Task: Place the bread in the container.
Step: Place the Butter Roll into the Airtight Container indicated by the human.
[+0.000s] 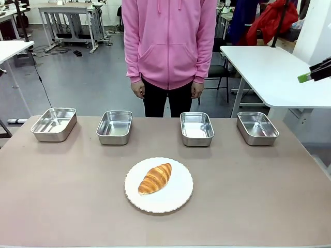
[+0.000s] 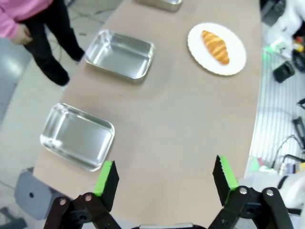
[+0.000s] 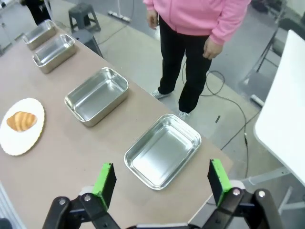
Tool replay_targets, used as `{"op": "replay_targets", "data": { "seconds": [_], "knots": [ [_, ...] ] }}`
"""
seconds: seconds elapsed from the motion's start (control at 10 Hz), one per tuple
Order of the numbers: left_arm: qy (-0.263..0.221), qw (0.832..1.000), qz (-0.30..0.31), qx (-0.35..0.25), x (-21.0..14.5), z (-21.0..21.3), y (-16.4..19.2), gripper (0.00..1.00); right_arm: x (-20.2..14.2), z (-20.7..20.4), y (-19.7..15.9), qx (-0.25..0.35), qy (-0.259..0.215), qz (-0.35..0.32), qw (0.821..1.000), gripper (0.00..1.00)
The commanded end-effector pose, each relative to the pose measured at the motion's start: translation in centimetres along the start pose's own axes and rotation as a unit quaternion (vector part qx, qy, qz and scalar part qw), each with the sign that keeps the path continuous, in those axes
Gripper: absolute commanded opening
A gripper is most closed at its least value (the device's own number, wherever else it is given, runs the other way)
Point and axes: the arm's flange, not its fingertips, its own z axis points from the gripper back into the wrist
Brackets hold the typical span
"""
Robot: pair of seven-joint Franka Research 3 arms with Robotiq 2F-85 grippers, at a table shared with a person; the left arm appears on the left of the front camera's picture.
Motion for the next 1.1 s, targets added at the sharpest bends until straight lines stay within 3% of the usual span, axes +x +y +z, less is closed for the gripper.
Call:
{"op": "replay_targets", "data": {
  "seconds": [0.0, 0.3, 0.8, 1.0],
  "knots": [
    [-0.035, 0.999, -0.024, -0.007, -1.6, 1.1, 0.8, 1.0, -1.4, 0.5, -2.4, 0.008, -0.024, 0.006, 1.0, 1.0],
    [-0.055, 0.997, -0.051, 0.016, -2.2, 1.5, 0.1, 1.0, -2.3, 1.6, -3.3, -0.001, -0.036, -0.002, 0.999, 1.0],
    [-0.055, 0.997, -0.045, 0.006, -2.0, 1.5, -0.3, 1.0, -2.4, 2.5, -3.5, 0.0, -0.05, -0.012, 0.999, 1.0],
    [-0.08, 0.996, -0.044, 0.012, -1.6, 1.7, -0.8, 1.0, -2.3, 2.5, -3.4, 0.001, -0.051, -0.007, 0.999, 1.0]
  ]
}}
